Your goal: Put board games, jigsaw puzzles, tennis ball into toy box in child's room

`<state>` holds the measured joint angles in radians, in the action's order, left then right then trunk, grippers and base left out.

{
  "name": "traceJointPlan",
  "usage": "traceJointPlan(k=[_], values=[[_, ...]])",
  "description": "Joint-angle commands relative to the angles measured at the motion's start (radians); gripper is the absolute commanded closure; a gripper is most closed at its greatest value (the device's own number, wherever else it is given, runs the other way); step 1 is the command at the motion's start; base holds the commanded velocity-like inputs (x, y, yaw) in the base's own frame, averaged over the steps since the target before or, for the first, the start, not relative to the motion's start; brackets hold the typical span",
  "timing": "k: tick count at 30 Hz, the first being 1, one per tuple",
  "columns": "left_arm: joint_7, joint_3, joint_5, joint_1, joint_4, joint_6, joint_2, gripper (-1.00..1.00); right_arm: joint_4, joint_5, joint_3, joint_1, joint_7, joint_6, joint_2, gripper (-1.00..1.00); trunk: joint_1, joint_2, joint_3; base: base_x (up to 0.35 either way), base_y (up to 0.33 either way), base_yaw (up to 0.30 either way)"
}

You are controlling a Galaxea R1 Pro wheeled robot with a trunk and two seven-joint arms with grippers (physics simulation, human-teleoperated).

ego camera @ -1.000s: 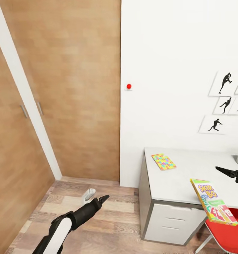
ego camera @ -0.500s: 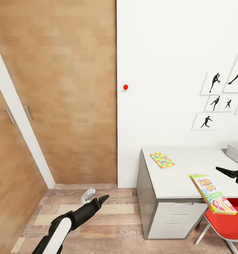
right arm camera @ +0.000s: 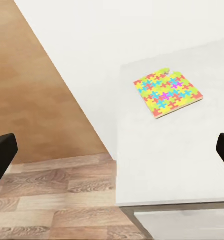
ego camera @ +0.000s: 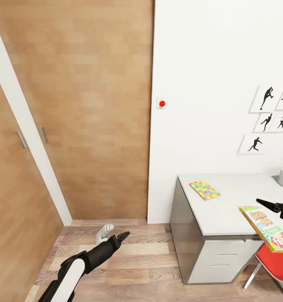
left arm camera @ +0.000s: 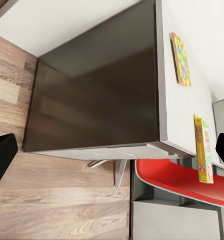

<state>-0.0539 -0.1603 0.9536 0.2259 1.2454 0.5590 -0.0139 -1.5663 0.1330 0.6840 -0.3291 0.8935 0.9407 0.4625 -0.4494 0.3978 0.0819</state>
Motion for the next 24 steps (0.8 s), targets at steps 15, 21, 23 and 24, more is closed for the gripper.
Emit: traceJointPlan(k=[15, 21, 23, 24], values=[[-0.001, -0.001, 0.002, 0.001, 0.0, 0.002, 0.0, -1.0, -0.011, 0.007, 0.002, -0.001, 0.004, 0.035, -0.001, -1.0, -0.001, 0.002, -0.003, 0.001, 0.309, -0.117], [-0.002, -0.001, 0.0, 0.001, 0.0, 0.002, 0.001, -1.0, -0.011, 0.007, 0.002, -0.001, 0.003, 0.044, -0.001, -1.0, -0.001, 0.002, -0.007, 0.007, 0.286, -0.245], [-0.001, -0.001, -0.003, 0.0, 0.0, 0.002, 0.002, -1.0, -0.012, 0.007, 0.002, -0.001, 0.003, 0.05, 0.0, -1.0, -0.001, 0.002, -0.008, 0.008, 0.152, -0.26], [-0.001, -0.001, -0.004, 0.0, 0.0, 0.002, 0.002, -1.0, -0.012, 0.007, 0.002, -0.001, 0.003, 0.051, 0.0, -1.0, -0.001, 0.002, -0.009, 0.004, 0.082, -0.265]])
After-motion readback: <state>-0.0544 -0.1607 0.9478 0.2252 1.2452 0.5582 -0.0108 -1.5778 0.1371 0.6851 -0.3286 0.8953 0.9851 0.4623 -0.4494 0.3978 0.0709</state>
